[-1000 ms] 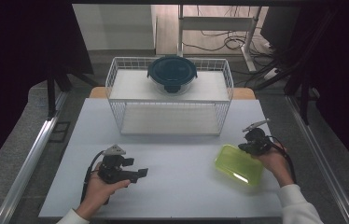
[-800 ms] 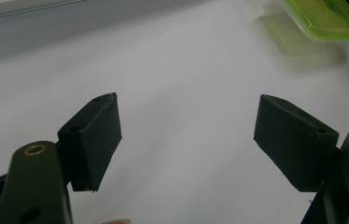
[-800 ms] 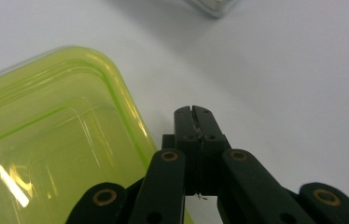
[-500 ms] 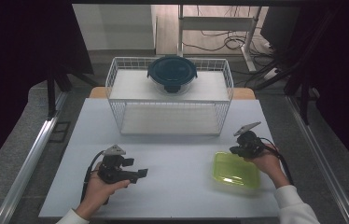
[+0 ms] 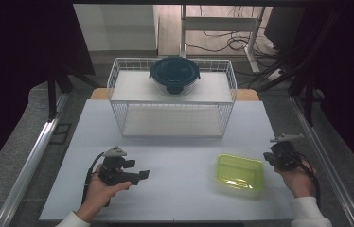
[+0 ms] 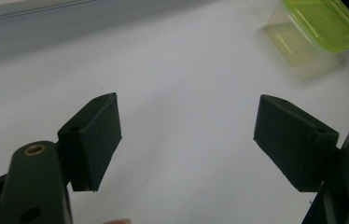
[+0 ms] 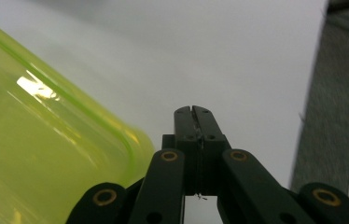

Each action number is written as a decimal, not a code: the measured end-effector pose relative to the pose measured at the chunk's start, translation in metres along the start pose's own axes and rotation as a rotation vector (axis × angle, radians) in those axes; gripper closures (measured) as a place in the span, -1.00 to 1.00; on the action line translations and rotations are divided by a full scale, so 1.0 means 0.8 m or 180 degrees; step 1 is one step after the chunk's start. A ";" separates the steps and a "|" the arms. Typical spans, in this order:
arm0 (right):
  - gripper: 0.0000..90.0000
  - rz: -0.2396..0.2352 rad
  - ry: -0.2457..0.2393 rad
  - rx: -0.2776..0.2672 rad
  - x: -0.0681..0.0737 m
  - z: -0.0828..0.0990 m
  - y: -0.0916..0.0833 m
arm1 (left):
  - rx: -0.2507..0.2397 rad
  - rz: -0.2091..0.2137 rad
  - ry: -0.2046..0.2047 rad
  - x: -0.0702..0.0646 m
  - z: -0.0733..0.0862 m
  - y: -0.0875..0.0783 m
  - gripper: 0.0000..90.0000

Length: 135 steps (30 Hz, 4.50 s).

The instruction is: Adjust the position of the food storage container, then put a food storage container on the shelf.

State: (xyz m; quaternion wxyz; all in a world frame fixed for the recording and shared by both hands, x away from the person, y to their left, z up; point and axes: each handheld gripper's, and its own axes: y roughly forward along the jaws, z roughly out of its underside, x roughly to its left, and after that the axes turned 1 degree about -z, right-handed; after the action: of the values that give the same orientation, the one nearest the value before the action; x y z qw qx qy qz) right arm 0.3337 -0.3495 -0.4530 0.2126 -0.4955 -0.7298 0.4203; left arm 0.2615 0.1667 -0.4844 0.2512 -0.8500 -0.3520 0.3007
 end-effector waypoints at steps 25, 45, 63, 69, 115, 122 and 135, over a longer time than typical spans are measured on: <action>0.98 -0.0279 -0.0130 0.0359 0.045 0.016 0.013 | 0.0010 -0.0010 -0.0022 0.000 0.000 0.003 -0.50; 0.98 -0.0559 -0.0532 0.0311 0.110 -0.001 0.019 | 0.0009 -0.0018 -0.0026 0.002 0.000 0.001 -0.50; 0.98 -0.0823 -0.0842 0.0250 0.169 -0.016 0.026 | 0.0001 -0.0011 -0.0022 0.003 0.000 0.001 -0.50; 0.98 -0.0853 -0.0966 0.0228 0.187 -0.024 0.032 | -0.0004 -0.0012 -0.0035 0.002 0.000 0.001 -0.50; 0.28 -0.1085 -0.0593 -0.0415 0.187 -0.018 0.010 | -0.0033 -0.0043 -0.0046 0.002 0.001 -0.001 -0.50; -0.27 -0.1438 -0.0103 -0.0438 0.182 -0.016 0.009 | -0.0035 -0.0055 -0.0051 0.002 0.001 -0.001 -0.50; -0.42 -0.1590 0.0010 -0.0463 0.187 -0.018 0.010 | -0.0039 -0.0068 -0.0059 0.003 0.004 -0.002 -0.50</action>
State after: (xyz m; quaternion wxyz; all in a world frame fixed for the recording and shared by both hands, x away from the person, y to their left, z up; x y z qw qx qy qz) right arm 0.2863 -0.2076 -0.4673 0.2747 -0.3145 -0.8575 0.3004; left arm 0.2597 0.1707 -0.4865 0.2459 -0.8449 -0.3653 0.3036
